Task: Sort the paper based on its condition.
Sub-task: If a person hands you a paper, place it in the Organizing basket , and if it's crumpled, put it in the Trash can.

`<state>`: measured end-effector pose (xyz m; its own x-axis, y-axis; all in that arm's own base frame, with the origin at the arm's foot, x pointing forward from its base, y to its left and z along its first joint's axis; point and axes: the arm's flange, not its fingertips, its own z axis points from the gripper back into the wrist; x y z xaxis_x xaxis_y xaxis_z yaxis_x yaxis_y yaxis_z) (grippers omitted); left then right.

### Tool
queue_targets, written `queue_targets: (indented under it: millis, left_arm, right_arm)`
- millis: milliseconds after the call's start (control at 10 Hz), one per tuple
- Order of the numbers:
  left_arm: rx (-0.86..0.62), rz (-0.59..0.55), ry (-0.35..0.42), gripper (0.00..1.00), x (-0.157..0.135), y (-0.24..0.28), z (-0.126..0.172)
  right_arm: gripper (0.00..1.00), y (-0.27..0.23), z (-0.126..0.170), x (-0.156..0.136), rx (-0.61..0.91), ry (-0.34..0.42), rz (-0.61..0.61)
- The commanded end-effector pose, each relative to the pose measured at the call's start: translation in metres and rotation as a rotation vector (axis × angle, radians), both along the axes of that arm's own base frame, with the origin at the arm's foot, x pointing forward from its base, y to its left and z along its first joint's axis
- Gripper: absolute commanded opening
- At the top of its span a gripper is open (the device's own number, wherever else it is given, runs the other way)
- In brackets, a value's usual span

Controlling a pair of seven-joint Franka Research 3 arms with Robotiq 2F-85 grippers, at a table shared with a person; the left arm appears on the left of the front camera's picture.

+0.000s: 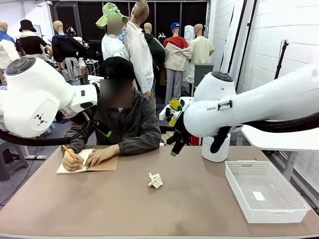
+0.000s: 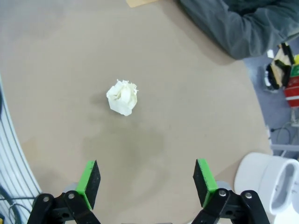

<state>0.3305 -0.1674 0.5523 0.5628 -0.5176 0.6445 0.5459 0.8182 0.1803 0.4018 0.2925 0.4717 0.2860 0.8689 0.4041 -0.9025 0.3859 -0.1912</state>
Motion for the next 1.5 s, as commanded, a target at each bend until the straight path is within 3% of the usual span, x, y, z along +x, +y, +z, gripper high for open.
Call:
queue_targets:
  millis: [0,300,700,1000,1400]
  left_arm:
    - [0.002,0.005,-0.002,1.0,0.0,0.001,0.0]
    - [0.002,0.005,-0.002,1.0,0.0,0.001,0.0]
    - [0.002,0.005,-0.002,1.0,0.0,0.001,0.0]
    - [0.002,0.005,-0.002,1.0,0.0,0.001,0.0]
    - [0.002,0.005,-0.002,1.0,0.0,0.001,0.0]
  right_arm:
    - [1.0,0.026,-0.012,0.028,-0.046,0.05,0.092]
    - [1.0,0.052,-0.041,0.043,-0.111,0.128,0.208]
    - [1.0,0.073,-0.082,0.056,-0.183,0.198,0.262]
    - [1.0,0.085,-0.101,0.064,-0.209,0.165,0.311]
    - [1.0,0.096,-0.121,0.07,-0.243,0.202,0.341]
